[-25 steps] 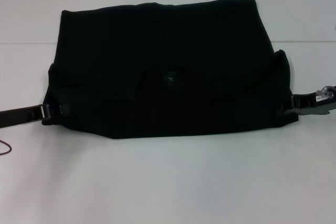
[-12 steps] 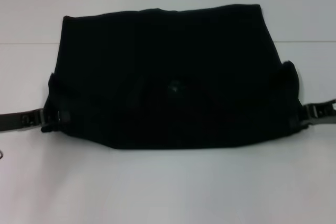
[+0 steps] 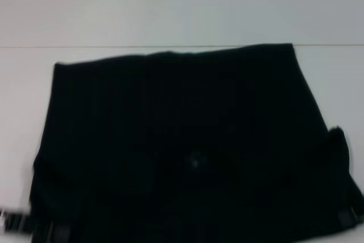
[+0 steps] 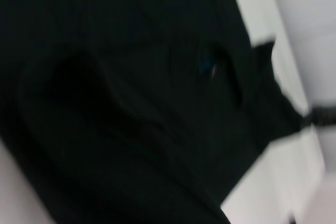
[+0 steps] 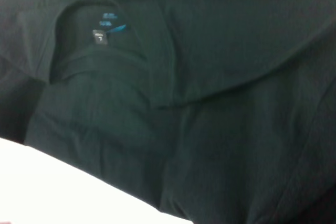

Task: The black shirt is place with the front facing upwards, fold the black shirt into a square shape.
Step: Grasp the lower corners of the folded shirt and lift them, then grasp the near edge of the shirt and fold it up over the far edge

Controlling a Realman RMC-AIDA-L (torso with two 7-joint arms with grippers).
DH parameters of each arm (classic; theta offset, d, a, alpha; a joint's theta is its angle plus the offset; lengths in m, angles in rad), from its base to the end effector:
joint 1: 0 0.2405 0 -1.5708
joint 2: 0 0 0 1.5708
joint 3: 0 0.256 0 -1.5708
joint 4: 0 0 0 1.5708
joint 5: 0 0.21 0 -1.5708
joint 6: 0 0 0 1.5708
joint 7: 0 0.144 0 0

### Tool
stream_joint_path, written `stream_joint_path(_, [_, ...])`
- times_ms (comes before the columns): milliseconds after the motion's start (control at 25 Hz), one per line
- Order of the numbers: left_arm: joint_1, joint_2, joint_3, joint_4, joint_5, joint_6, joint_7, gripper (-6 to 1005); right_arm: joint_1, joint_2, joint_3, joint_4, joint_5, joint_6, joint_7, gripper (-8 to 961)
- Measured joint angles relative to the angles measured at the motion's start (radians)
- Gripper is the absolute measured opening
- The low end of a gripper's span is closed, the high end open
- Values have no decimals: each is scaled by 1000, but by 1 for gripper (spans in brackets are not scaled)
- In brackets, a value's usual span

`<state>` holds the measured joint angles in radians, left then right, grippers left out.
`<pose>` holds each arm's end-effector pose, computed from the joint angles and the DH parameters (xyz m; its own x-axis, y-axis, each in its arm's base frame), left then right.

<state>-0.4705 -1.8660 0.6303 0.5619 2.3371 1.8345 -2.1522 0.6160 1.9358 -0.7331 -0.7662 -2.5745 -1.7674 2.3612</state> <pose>-0.3340 0.2675 0.0601 0.2410 0.9643 0.1097 0.9488 -0.2579 0.1825 0.3039 0.3172 0.0534 0.2863 -0.9559 0.0663 -0.9499 -0.2922 -0.1111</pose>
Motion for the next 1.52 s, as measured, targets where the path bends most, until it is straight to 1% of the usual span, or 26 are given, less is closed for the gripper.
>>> stream_joint_path(80, [-8,2,6,-1,76,63,-1,38,-13,0,-1,0,-2,-53,-31,46])
stream_joint_path(160, [-22,3,9,-1,142,102,-6,38,-19,5,-1,-1,-2,-93,-52,46])
stream_joint_path(240, [-32,4,6,0,165,115,-14,38,-22,9,-2,1,-5,-97,-65,46])
stream_joint_path(360, [-44,4,-22,1,150,114,-9,38,-18,10,18,26,-5,-58,-85,47])
stream_joint_path(480, [-66,1,-107,-3,124,103,4,38,5,2,82,67,15,-9,-89,47])
stream_joint_path(560, [-91,-1,-191,-3,93,92,2,38,19,-8,140,80,52,15,-88,46])
stream_joint_path(680, [-127,1,-320,-7,72,3,-49,38,36,-30,249,105,144,64,-77,46])
stream_joint_path(760, [-146,0,-383,-10,55,-118,-84,38,43,-43,307,139,231,133,-71,47])
stream_joint_path(800, [-150,-3,-400,-13,42,-175,-90,38,44,-46,323,156,273,167,-71,48])
stream_joint_path(880, [-154,-13,-422,-29,-1,-296,-91,38,47,-41,332,205,377,277,-82,50])
stream_joint_path(920, [-155,-22,-426,-41,-33,-356,-82,38,49,-33,331,231,418,328,-93,51])
stream_joint_path(1000, [-155,-44,-428,-59,-89,-460,-54,38,59,-10,327,277,486,449,-143,53])
stream_joint_path(1040, [-154,-61,-428,-63,-121,-510,-27,38,68,12,326,297,507,514,-178,54])
stream_joint_path(1080, [-152,-77,-429,-64,-147,-551,-3,38,74,27,326,304,518,556,-201,55])
stream_joint_path(1240, [-148,-134,-429,-69,-263,-695,90,37,111,120,327,324,587,776,-347,60])
stream_joint_path(1280, [-147,-146,-429,-74,-294,-726,119,37,117,133,327,326,609,810,-377,61])
stream_joint_path(1360, [-150,-163,-427,-90,-345,-777,172,37,137,154,327,354,676,900,-465,63])
stream_joint_path(1520, [-161,-184,-422,-120,-422,-858,261,37,175,155,327,439,791,998,-622,67])
